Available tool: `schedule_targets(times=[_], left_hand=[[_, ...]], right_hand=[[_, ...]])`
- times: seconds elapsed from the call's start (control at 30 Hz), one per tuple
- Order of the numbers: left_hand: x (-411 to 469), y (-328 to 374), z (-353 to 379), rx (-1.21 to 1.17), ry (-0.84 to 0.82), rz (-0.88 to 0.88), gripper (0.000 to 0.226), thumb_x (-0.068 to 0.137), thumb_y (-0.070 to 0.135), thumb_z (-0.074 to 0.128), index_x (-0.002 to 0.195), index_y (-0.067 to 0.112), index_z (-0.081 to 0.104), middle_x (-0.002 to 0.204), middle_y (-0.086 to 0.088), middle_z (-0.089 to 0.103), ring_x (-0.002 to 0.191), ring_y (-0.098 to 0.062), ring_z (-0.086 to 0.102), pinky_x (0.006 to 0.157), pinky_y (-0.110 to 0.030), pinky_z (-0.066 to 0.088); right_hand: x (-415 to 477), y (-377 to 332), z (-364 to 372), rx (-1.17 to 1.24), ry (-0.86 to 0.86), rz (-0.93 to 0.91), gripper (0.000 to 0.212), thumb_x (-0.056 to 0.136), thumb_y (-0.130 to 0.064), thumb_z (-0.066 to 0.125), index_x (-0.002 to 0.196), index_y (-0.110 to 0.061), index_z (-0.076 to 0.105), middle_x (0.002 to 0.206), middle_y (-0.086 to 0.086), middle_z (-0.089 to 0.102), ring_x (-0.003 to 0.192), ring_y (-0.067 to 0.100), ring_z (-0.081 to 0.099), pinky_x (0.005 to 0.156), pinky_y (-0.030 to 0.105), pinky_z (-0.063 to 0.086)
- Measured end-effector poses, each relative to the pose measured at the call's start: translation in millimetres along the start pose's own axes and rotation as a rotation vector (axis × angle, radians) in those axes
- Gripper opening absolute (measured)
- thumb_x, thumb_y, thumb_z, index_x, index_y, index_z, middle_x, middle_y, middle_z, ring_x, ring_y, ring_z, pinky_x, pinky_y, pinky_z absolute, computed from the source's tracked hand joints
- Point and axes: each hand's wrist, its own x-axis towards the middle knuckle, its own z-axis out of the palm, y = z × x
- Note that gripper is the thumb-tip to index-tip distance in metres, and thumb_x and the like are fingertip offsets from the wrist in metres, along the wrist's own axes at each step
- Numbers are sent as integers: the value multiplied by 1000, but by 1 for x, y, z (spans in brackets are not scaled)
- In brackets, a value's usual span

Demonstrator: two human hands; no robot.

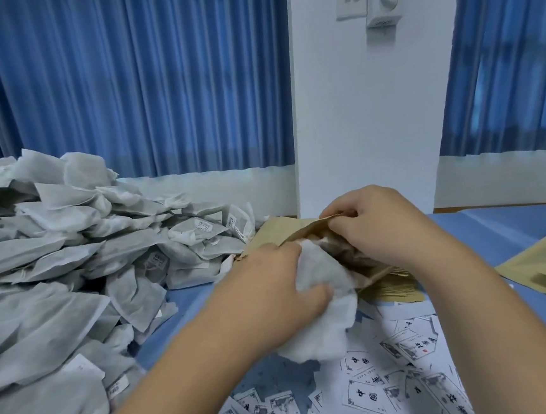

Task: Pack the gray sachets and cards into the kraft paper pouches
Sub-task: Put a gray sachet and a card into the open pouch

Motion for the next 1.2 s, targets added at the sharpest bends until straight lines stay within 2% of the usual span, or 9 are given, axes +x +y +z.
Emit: schedule_targets(times=[0.1,0.23,0.33,0.53,0.77,0.97,1.03,1.1,1.2], left_hand=[[4,-1,11,-180,51,-162,33,87,52,50,100,25,62,95,3,66,87,-16,60,63,-26,43],[9,-8,20,-471,26,-342,33,86,48,57,75,18,65,56,11,61,46,1,53,40,-17,34],[10,-12,27,-480,5,-372,38,84,48,58,73,13,65,49,7,55,32,-1,43,35,-15,29],[10,-15,30,-479,2,-398,43,88,50,53,67,13,62,51,2,59,33,-5,48,34,-13,29],[11,-11,30,-494,11,-380,25,88,41,59,92,17,64,85,-8,69,81,-25,64,63,-34,50],[13,-12,18,-1231,17,-324,43,65,23,68,105,9,63,87,-3,72,80,-18,70,74,-38,57],[13,-14,18,-1102,33,-262,37,66,21,69,102,11,65,92,-6,72,87,-24,69,82,-38,56],[10,-17,22,-687,122,-200,19,73,26,71,84,14,62,76,1,66,72,-18,61,65,-24,49],[6,-18,27,-43,192,-158,27,84,40,62,77,17,48,73,4,55,74,-21,53,58,-32,37]], right_hand=[[-1,-3,2,7,-2,-24,26,87,-18,52,80,-36,69,87,-12,69,83,10,62,75,29,53],[-1,-5,7,-24,-16,-44,22,88,-18,54,90,-30,73,92,-8,70,85,13,62,79,32,53],[-4,-10,13,-1,-39,-78,22,88,-18,55,90,-29,74,94,-8,70,88,13,63,83,35,53],[-8,-23,21,5,-44,-193,18,86,-21,56,92,-24,73,88,-5,69,88,15,62,83,38,52],[-11,-31,24,12,-69,-251,19,85,-18,57,96,-16,72,91,1,71,91,17,63,84,39,52],[0,-20,26,23,161,-145,29,89,-22,56,109,-37,71,97,-14,60,96,11,58,86,32,48],[3,-14,25,13,185,-130,31,90,-20,53,110,-37,70,104,-10,62,99,14,58,88,34,48],[4,-10,26,10,201,-127,31,91,-18,52,108,-36,71,111,-9,65,103,14,58,91,33,47],[4,-7,31,-59,136,-91,30,92,-19,51,107,-36,71,111,-9,66,99,16,59,88,33,48]])
